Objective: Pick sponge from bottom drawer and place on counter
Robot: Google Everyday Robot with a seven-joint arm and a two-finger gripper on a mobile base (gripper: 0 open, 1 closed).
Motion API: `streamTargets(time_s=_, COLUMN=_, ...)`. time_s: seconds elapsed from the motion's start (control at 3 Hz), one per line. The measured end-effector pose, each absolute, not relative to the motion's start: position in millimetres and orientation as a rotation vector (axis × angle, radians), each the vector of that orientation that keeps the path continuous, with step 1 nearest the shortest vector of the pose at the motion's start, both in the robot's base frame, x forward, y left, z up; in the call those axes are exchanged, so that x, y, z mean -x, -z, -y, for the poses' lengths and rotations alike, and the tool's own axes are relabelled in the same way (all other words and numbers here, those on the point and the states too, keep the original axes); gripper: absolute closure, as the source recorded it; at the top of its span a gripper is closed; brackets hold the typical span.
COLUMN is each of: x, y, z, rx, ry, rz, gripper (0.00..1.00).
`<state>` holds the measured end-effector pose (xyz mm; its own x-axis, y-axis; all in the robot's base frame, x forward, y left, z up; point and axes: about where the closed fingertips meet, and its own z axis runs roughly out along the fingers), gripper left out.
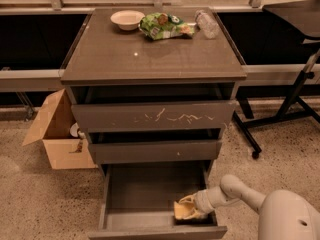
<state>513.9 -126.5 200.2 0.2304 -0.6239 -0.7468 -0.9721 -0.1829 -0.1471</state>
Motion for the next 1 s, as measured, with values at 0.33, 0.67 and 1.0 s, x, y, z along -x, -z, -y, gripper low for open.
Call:
streamTargets(time_s=0.33, x=-507.7, y=-246.3, z=123.4, rx=1.913, ry=-0.825, rz=-1.304, gripper=1.00)
streamTargets(time_s=0.67, x=-507.8, y=-248.8, z=123.2, rx=1.914, ry=-0.826, rz=-1.299, gripper=1.00)
streamTargets(time_s=1.0, x=-509.1, y=-294.6, z=120.1, rx=1.930, ry=-0.844, rz=-1.206, gripper=1.00)
